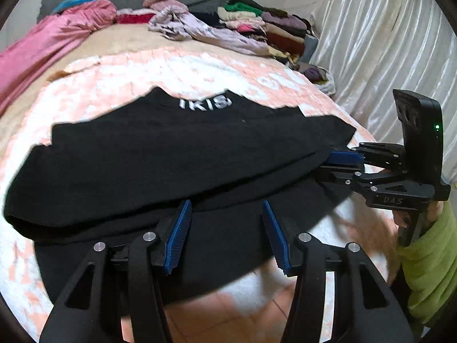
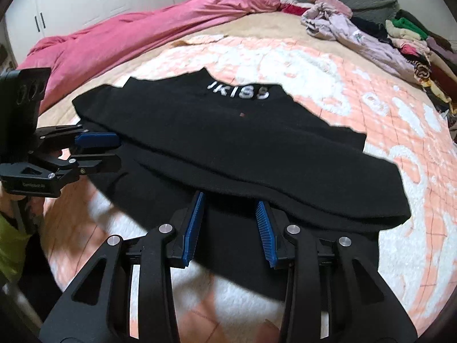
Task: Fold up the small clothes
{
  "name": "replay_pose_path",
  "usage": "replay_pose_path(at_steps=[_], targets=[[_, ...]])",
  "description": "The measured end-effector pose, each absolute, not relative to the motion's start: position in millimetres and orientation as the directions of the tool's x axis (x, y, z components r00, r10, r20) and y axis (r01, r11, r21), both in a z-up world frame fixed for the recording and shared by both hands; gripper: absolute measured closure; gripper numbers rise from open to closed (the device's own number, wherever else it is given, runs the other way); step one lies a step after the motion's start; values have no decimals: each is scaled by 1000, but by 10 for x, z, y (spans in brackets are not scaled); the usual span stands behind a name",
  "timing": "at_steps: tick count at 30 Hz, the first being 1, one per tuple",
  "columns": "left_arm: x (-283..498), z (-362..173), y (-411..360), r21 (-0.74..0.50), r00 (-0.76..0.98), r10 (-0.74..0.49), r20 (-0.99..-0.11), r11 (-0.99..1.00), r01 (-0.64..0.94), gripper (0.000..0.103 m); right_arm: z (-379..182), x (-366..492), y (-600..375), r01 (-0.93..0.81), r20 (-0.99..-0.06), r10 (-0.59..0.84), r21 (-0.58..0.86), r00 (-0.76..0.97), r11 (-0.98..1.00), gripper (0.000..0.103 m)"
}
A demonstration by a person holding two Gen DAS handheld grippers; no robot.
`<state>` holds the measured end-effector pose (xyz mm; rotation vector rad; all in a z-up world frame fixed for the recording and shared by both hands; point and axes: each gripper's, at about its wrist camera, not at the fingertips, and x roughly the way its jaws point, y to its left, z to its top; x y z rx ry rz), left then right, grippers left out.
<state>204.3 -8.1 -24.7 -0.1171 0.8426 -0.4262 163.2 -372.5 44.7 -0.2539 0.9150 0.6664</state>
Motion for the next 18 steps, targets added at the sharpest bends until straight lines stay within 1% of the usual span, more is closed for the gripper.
replay_pose_path(at_steps=[2,6,8,12,15,18], targets=[[2046,-201,-43,-255,606,-396,-690,916,308,53,479,1681,-3727,-618,-788,418,61,451,784,74],[1995,-97,-19,-271,610,-417,-674,908,321,51,504,1864,-3729,-595,-775,420,71,472,800,74],[1942,-35,-85,-285,586,-463,-665,883,373,49,498,1981,-3719,-581,-771,421,82,477,810,74],[1827,54,-222,-338,537,-573,-619,812,476,48,514,2167,-3745,-552,-756,445,134,481,823,74],[1840,-26,-370,-301,518,-564,-643,808,506,47,541,2271,-3799,-529,-746,457,166,485,832,74],[1970,-178,-428,-284,503,-529,-684,827,484,47,556,2365,-3880,-501,-739,451,177,501,847,72]])
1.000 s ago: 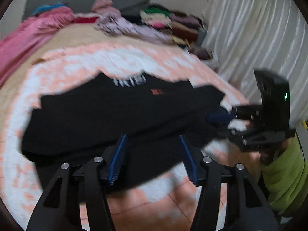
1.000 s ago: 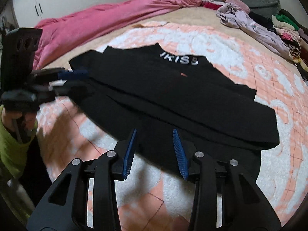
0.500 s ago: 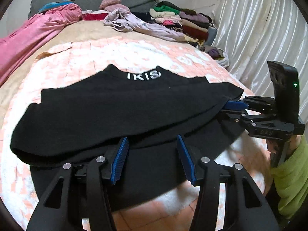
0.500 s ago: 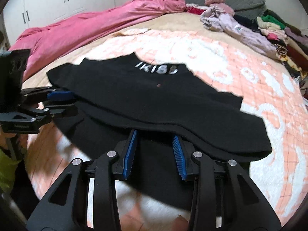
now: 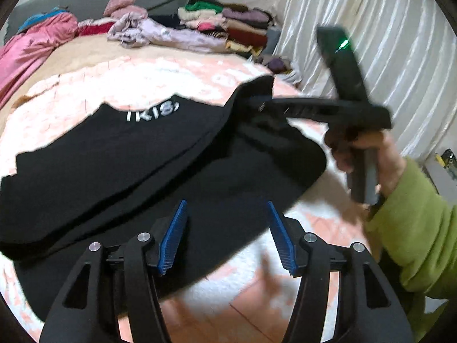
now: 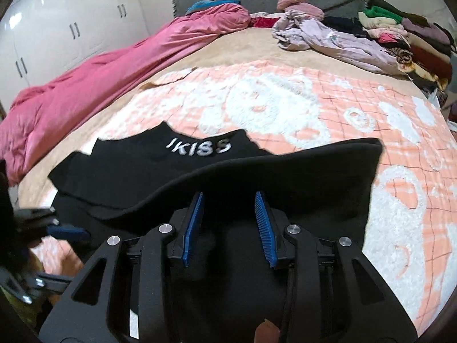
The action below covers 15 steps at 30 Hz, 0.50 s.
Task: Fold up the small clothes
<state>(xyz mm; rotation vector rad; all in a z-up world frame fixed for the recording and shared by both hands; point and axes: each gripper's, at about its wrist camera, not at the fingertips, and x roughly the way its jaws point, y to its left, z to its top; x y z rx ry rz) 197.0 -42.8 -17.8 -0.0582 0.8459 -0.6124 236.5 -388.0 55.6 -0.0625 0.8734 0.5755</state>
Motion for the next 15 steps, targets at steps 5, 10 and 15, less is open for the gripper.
replay_pose_path(at_steps=[5,10,15], targets=[[2198,-230,-283,-232,578,-438,-688,888,397,47,520,2525,-4064,-438,-728,453,231,514,869,71],[2379,-126,-35,-249,644,-419,-640,906,342,47,470,2582,-4162,-395,-732,432,239,527,887,67],[2414,28,231,-210,749,-319,-581,948,240,33,431,2596,-4196,-371,-738,401,218,543,903,65]])
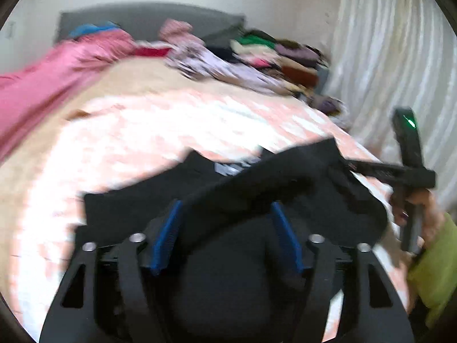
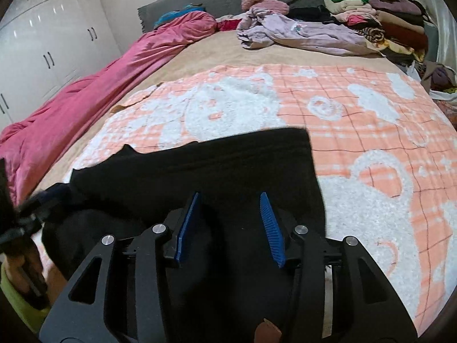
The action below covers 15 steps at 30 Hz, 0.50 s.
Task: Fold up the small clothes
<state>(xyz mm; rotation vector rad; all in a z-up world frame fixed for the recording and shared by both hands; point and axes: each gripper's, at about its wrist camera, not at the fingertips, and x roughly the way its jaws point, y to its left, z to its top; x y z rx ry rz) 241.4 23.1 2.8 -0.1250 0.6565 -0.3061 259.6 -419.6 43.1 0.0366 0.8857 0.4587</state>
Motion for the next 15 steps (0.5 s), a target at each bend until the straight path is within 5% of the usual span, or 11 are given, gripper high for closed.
replay_pose_path(at_steps=[9,15], targets=[[2357,203,1048,-325,815,-212,-540,945,31,28,452,2556,-4263,-349,-730,348,160,588,924,58],[2082,193,1405,-317,742,-223,-633,948,15,24,460,2585,-4329,-326,-727,335,162,599,932,55]])
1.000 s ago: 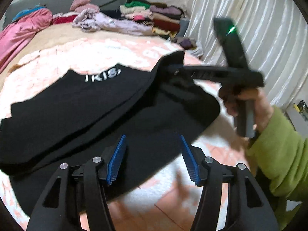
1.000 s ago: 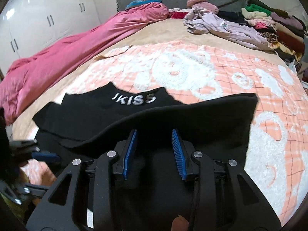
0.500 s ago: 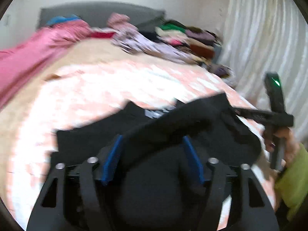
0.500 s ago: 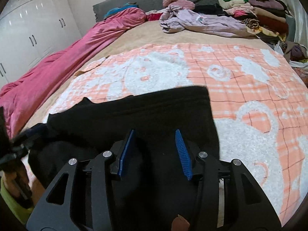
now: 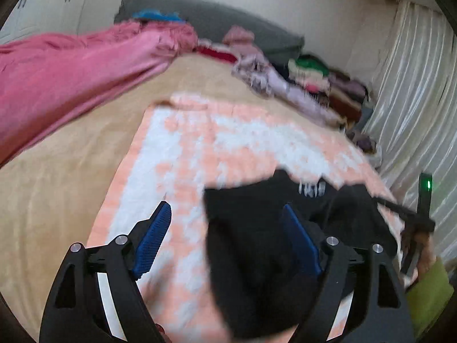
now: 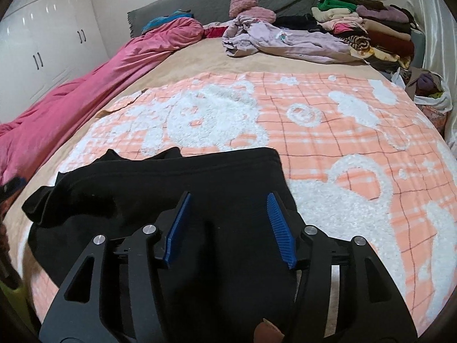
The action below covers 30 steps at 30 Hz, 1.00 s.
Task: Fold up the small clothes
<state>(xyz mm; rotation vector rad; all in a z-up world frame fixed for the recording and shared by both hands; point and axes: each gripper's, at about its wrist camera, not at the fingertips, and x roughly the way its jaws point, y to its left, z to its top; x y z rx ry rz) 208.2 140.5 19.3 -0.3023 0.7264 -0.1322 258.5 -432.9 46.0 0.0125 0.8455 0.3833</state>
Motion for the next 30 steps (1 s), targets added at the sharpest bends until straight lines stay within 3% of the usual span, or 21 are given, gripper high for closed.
replay_pose_path(at_steps=[4,7,11,14,23,27,30], targets=[[1933,227,1271,-409,681,-402,-612,898,163,25,469,2595,-4335,-318,-724,334,165,604,934,55],[1892,230,956,-398,611,-490,-622,870,292,25,486,2573,-4322,-326,-721,336,160,606,932,55],[1932,50,758,-261,600,-353,-718,936,238,24,516,2554,-4327,-331,-717,344,165,607,929,55],[1986,-37,739,-306,564,-399,-723,917,256,24,534,2553,-4348,-328,-713,343,167,611,930,55],[1922,69,968,-248,590,-338,-733,941,230,22,566,2564,-4380,-321,-708,346,175,616,931,55],[1971,-76,899,-244,541,-354,-763,933,266,24,558,2558,-4367,-321,-710,346,176,613,930,55],[1986,-95,754,-275,532,-416,-737,905,326,24,562,2548,-4351,-327,-710,348,173,613,929,55]])
